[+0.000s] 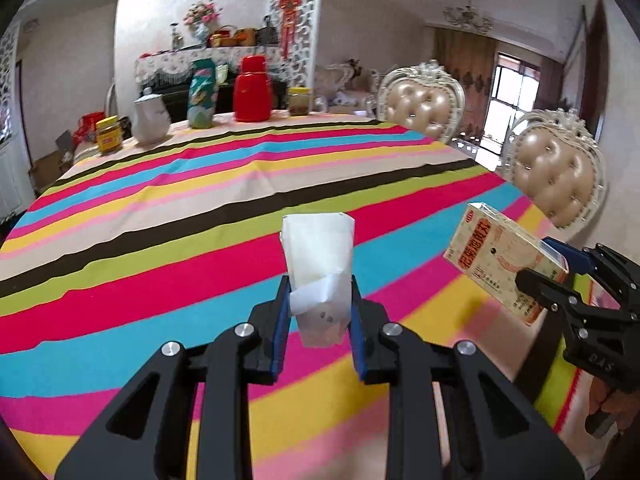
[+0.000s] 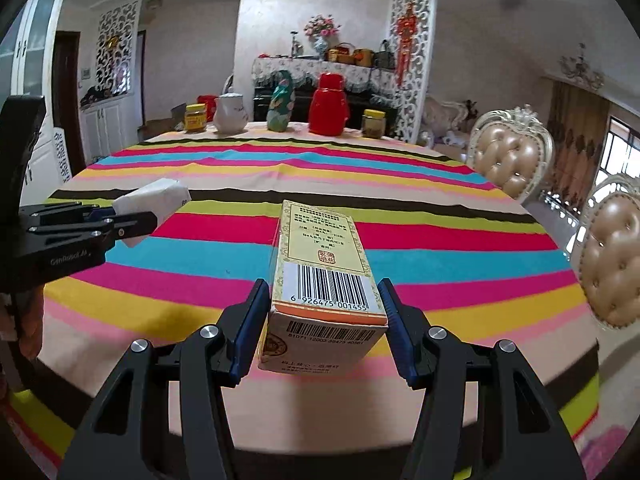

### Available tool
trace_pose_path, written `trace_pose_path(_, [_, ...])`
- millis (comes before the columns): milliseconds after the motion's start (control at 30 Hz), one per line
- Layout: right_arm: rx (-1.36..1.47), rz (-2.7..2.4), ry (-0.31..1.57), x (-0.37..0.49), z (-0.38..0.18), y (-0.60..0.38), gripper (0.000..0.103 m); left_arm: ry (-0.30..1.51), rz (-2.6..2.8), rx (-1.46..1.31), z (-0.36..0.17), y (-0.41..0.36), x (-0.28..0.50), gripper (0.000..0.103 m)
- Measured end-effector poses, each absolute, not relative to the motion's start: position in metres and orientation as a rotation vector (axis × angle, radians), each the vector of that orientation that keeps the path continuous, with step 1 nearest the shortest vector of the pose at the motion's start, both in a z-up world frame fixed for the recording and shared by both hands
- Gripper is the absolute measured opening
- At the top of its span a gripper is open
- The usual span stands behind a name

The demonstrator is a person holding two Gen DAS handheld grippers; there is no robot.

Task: Collect trash
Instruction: 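Carry the yellow box and foam block over the pink bin with both grippers, then open both grippers over the pink bin to drop the box and foam block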

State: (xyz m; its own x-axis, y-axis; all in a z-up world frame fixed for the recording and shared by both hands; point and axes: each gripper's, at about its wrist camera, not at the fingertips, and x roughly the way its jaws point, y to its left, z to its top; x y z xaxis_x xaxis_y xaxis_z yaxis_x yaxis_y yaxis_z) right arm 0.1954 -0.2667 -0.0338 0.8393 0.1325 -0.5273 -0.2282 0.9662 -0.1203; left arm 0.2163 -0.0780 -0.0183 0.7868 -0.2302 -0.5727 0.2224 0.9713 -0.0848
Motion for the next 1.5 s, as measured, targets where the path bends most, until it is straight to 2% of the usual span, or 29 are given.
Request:
trace_pose_path(500, [-0.112, -0.014, 0.476, 0.088, -0.026, -0.345, 0.054, 0.587, -0.492, 0.096, -0.017, -0.171, 0.143, 0.025])
trace_pose_path(1000, [-0.002, -0.374, 0.479, -0.015, -0.029, -0.493, 0.054, 0.577, -0.876, 0.254, -0.023, -0.359, 0.093, 0.026])
trace_pose_path(1133, [0.038, -0.457, 0.480, -0.038, -0.033, -0.530, 0.051, 0.581, -0.964, 0.276, -0.024, -0.406, 0.082, 0.026])
trace_pose_path(1267, [0.083, -0.492, 0.488, -0.048, -0.041, -0.557, 0.046, 0.591, -1.050, 0.294, -0.029, -0.451, 0.073, 0.026])
trace_pose_path(1500, [0.129, -0.515, 0.495, -0.053, -0.046, -0.589, 0.046, 0.638, -1.128, 0.336, -0.045, -0.501, 0.064, 0.026])
